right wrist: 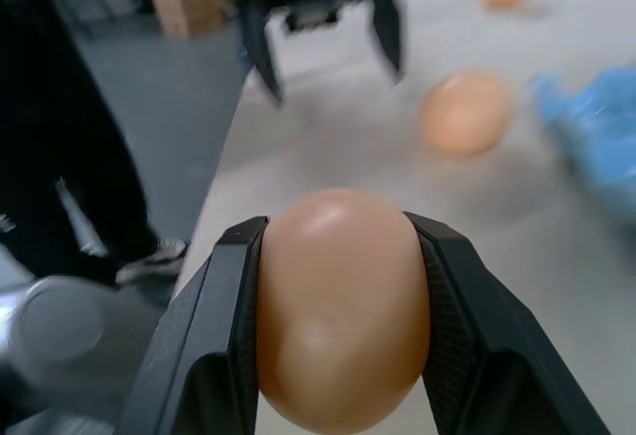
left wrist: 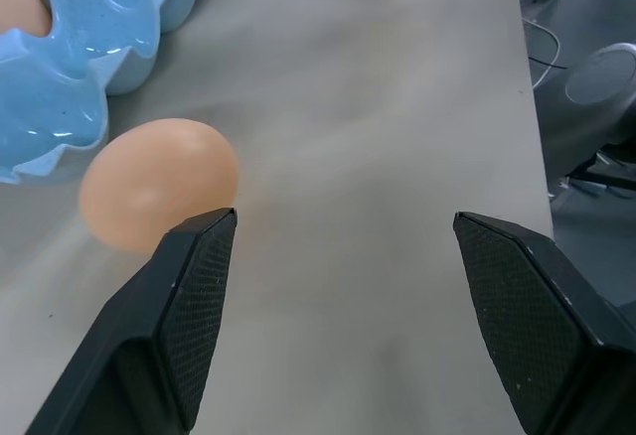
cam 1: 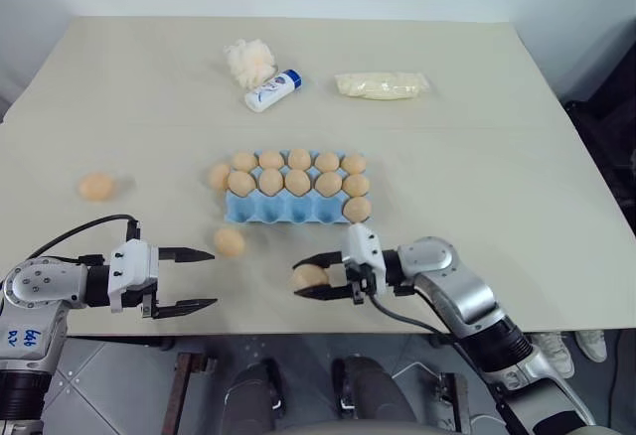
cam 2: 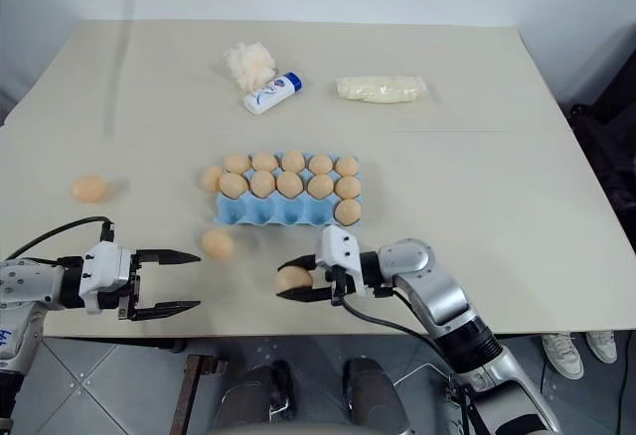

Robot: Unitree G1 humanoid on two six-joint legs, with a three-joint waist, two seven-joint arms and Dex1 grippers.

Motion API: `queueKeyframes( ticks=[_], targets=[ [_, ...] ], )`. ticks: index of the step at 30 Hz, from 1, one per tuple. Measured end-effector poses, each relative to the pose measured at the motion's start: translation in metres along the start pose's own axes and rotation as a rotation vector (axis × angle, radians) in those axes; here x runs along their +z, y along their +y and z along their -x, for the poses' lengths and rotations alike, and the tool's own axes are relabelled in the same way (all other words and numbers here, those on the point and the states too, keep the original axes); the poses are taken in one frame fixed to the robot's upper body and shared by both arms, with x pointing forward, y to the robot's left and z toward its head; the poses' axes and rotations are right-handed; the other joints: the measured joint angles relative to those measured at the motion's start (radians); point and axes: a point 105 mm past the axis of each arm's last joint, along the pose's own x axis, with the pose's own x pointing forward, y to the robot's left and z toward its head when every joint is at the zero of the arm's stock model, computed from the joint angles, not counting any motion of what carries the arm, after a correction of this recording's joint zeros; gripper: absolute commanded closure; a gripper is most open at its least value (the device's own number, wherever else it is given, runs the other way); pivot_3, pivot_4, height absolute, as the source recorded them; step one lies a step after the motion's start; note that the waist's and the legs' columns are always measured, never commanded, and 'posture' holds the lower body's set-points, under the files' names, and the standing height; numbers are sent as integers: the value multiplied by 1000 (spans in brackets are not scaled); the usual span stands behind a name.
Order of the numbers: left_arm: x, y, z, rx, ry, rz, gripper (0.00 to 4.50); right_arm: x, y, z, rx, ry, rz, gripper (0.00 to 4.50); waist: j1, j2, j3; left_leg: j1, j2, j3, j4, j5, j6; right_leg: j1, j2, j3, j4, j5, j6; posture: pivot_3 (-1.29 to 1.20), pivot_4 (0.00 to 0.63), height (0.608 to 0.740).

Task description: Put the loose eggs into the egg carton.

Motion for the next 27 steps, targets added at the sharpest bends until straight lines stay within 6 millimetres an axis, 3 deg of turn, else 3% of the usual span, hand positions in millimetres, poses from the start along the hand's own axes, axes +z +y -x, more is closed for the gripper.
queueKeyframes(
  ticks=[6, 9, 12, 14, 20, 24, 27],
  targets=[
    [3, 7, -6, 33, -23, -18, 780, 19, -42, 8, -138, -13, 85, 2882, -5, 0, 0, 1, 0, 0, 0, 1, -1, -1, 0, 0, 3, 0, -1, 0, 150, 740],
    [0, 6, -8, 36, -27, -9, 780, 19, -68, 7, -230, 6, 116, 1819, -6, 0, 0, 1, 0, 0, 0, 1, -1, -2, 0, 0, 4, 0, 0, 0, 150, 740],
    [-3, 7, -9, 53, -24, -5, 780, 9, -78, 9, -272, 28, 118, 698, -4, 0, 0, 0, 0, 0, 0, 1, -1, -2, 0, 0, 5, 0, 0, 0, 150, 740],
    [-4, 7, -10, 61, -27, -7, 780, 5, -81, 8, -282, 29, 111, 110, -3, 0, 0, 0, 0, 0, 0, 1, -1, -3, 0, 0, 5, 0, 0, 0, 150, 740],
    [-9, 3, -9, 95, -23, 21, 780, 12, -69, 13, -237, 2, 126, 47, -3, 0, 0, 0, 0, 0, 0, 1, -2, -4, 0, 0, 7, 0, 0, 0, 150, 740],
    [-13, 10, 4, 188, -9, 50, 780, 15, -53, 45, -242, 2, 124, 47, 3, 0, 0, 0, 0, 0, 0, 1, -1, -3, 0, 0, 6, 0, 0, 0, 150, 740],
    [-18, 13, 20, 270, 4, 105, 267, 10, -39, 74, -257, 36, 116, 0, 2, 0, 0, 1, 0, -1, 1, 0, -1, 0, -1, 0, 3, 0, 0, 0, 150, 740]
  ],
)
